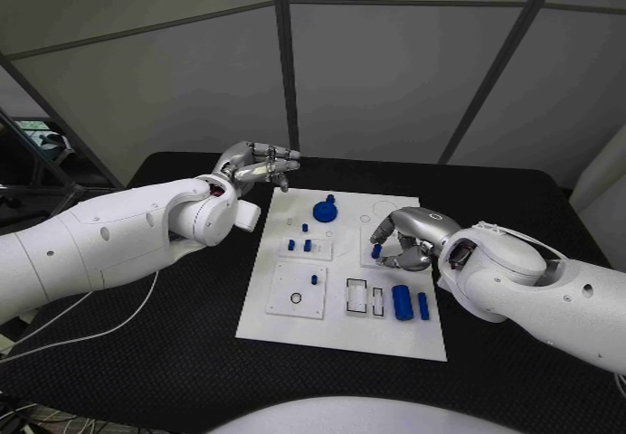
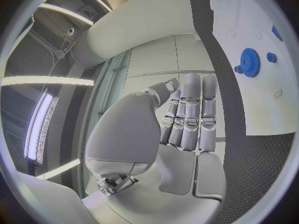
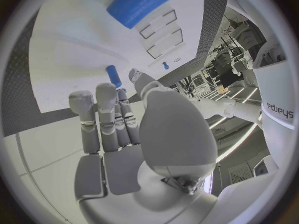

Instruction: Assemble the parts on the task board

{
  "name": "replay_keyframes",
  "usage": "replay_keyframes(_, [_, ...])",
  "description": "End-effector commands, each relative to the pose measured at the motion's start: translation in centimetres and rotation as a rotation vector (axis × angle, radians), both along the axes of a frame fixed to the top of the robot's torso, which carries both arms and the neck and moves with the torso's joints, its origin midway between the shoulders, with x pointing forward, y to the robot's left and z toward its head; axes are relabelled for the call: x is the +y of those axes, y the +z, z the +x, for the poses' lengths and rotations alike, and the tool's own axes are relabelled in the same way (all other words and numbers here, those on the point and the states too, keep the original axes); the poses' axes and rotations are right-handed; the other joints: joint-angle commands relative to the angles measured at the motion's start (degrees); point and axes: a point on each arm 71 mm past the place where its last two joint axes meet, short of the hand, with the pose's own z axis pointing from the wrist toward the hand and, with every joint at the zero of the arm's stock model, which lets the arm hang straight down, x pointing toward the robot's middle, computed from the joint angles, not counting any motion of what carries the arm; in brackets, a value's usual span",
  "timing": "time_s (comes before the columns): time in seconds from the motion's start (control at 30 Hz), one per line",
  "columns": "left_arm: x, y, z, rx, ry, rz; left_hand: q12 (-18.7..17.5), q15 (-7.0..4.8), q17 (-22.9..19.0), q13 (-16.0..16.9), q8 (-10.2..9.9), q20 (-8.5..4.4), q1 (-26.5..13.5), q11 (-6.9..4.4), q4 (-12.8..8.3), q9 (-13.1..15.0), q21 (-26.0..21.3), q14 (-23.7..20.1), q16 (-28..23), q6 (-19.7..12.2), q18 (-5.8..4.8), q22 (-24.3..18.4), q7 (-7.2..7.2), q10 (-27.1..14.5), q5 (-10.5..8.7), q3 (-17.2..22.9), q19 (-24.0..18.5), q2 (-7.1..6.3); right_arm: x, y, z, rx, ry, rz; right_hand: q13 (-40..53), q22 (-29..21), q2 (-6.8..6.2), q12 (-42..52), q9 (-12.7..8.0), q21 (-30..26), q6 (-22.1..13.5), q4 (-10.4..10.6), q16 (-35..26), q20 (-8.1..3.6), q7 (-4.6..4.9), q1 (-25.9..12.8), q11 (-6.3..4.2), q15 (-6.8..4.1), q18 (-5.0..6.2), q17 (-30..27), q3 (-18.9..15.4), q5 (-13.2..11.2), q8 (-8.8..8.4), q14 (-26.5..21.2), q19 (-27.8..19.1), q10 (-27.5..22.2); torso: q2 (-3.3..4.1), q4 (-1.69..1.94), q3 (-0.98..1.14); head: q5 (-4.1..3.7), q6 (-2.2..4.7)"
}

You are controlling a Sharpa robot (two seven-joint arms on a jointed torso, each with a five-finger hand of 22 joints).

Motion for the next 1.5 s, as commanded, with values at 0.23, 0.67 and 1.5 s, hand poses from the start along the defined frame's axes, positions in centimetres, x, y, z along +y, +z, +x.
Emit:
replay_keyframes(0.23, [-0.2,0.1,0.0,-0.001,-0.012,-0.008,0.44,0.16,-0.11,-0.05,0.11,0.14,-0.13,-0.03,-0.1,-0.02,-0.26,-0.35,-0.15,-0.13,0.35,-0.07,0.05,-0.47,0.24,-0.26,-0.34,0.34,0.1,-0.5,0.4,0.022,0.005,-0.065,0.05,-0.15,1.32,1.06,0.06,-0.28,0.48,0.49,-0.11,-0.04,-0.4,1.58,-0.19,-0.11,0.82,-0.32,-0.59,0.32,0.14,-0.17,-0.04,-0.18,0.02,-0.01,-0.03,-0.53,0.14])
replay_keyframes(0.67, [-0.1,0.1,0.0,-0.001,-0.012,-0.008,0.48,0.17,-0.14,-0.05,0.13,0.15,-0.19,-0.02,-0.06,-0.02,-0.26,-0.36,-0.14,-0.12,0.34,-0.07,0.06,-0.47,0.24,-0.3,-0.35,0.37,0.3,-0.5,0.6,0.009,-0.002,-0.059,0.12,6.51,3.19,4.4,0.32,5.18,4.47,2.29,4.86,-1.15,-1.11,2.83,-1.78,-1.41,-0.69,5.51,4.21,-0.55,0.99,2.74,5.7,7.88,0.04,0.03,-0.02,-0.65,0.02])
replay_keyframes(1.5, [-0.1,0.1,0.0,0.009,-0.012,-0.005,0.56,0.22,-0.28,-0.05,0.14,0.21,-0.46,0.03,0.08,-0.02,-0.31,-0.38,-0.06,-0.22,0.33,-0.1,0.15,-0.61,0.22,-0.46,-0.41,0.44,0.6,-1.0,1.6,-0.024,-0.031,-0.134,0.19,12.37,3.63,3.0,0.47,9.89,8.17,1.59,9.85,-1.96,-1.47,3.87,-2.54,-2.06,-2.02,11.35,7.44,-1.61,1.47,4.11,9.75,11.97,0.0,-0.03,-0.01,-1.06,-0.27])
